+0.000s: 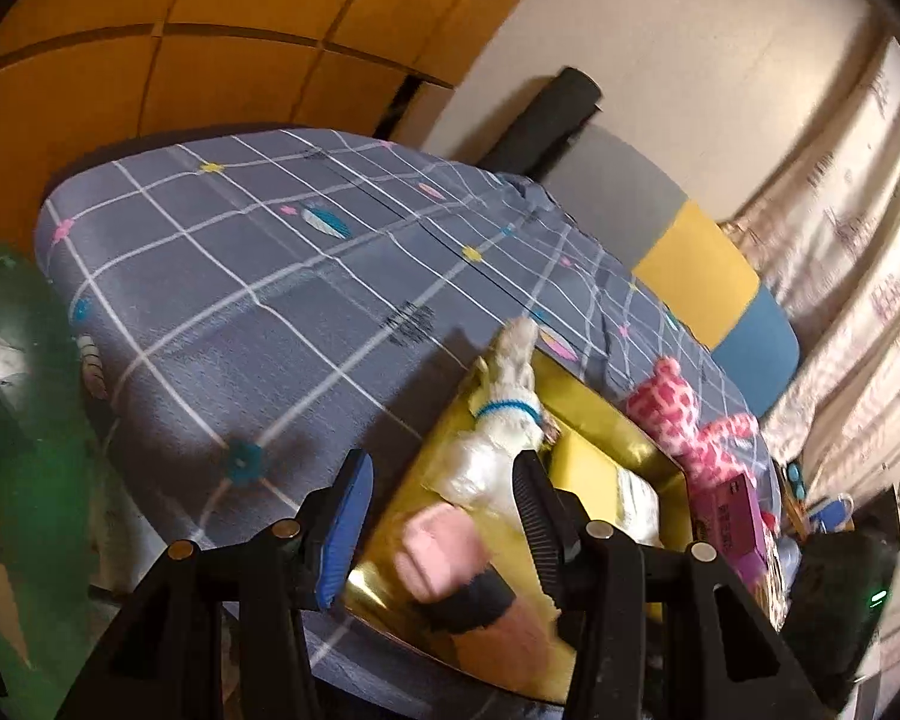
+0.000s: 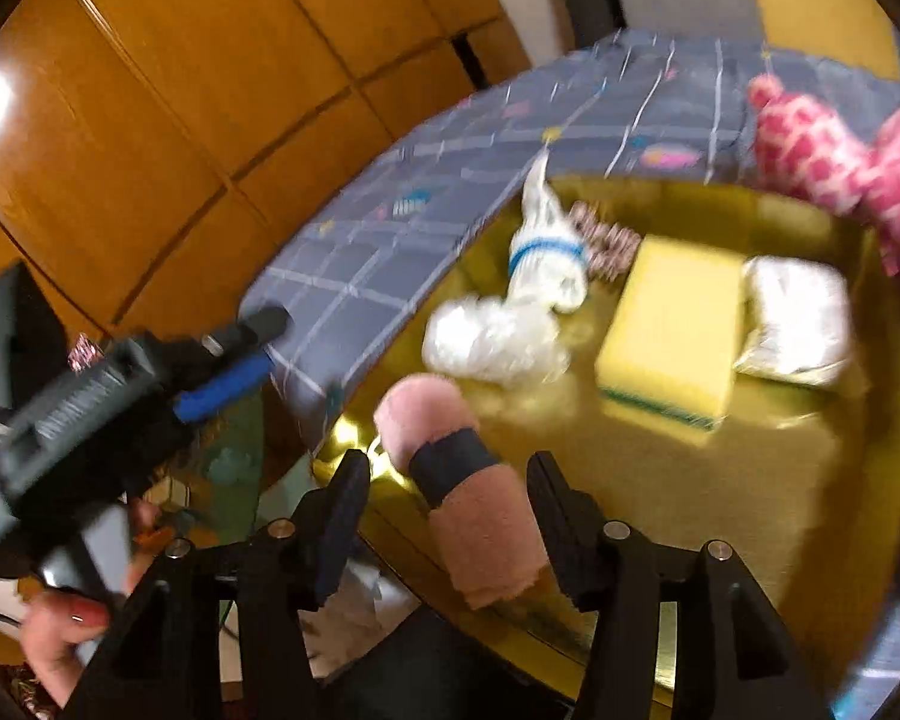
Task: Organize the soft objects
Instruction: 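Release the plastic bag into the tray with the left tool while the right tool drops the sock roll, then move the right tool to the blue plush elephant and grasp it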
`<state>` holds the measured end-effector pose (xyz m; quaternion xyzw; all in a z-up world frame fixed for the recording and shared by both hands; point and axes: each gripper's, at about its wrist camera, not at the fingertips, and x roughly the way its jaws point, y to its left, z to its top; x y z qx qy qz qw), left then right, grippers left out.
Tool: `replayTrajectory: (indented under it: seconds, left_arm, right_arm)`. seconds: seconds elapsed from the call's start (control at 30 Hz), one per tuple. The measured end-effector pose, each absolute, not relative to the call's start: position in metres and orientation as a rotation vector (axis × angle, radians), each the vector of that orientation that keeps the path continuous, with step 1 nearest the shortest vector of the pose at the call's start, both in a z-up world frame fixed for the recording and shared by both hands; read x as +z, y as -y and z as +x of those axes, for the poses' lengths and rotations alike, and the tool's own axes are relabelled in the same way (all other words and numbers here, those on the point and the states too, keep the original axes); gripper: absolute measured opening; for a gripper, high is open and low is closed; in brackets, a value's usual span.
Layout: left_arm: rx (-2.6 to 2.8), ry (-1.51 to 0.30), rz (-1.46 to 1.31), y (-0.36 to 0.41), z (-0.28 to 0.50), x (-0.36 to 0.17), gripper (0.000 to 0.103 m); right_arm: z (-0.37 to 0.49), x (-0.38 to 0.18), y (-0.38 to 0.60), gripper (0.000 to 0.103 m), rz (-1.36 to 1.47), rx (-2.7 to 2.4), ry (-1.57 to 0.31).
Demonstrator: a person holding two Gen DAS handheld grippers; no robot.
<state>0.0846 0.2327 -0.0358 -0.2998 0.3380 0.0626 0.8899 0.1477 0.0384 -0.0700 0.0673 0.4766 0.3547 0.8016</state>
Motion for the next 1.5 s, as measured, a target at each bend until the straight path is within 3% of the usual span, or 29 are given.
replayTrajectory:
  seconds: [0.53,0.93,1.33,1.5]
  left_arm:
    - [-0.260,-0.785,-0.443,-0.121,0.086,-0.039,0.049]
    - [-0.489,-0.843,-0.310,-0.048,0.087,-0.031,0.049]
    - [-0.686,-0.888,-0.224,0.024,0.088,-0.018,0.049]
    - [-0.769,-0.900,-0.175,0.059,0.086,-0.011,0.050]
  right_arm:
    - [0.116,0.001,0.075,0.063,0.165,0.495,-0.721]
    - [0.102,0.016,0.201,0.065,0.293,0.208,-0.619]
    - [0.079,-0.051,0.344,0.069,0.463,-0.125,-0.751]
    - [0.066,-0.081,0.399,0.078,0.508,-0.251,-0.797]
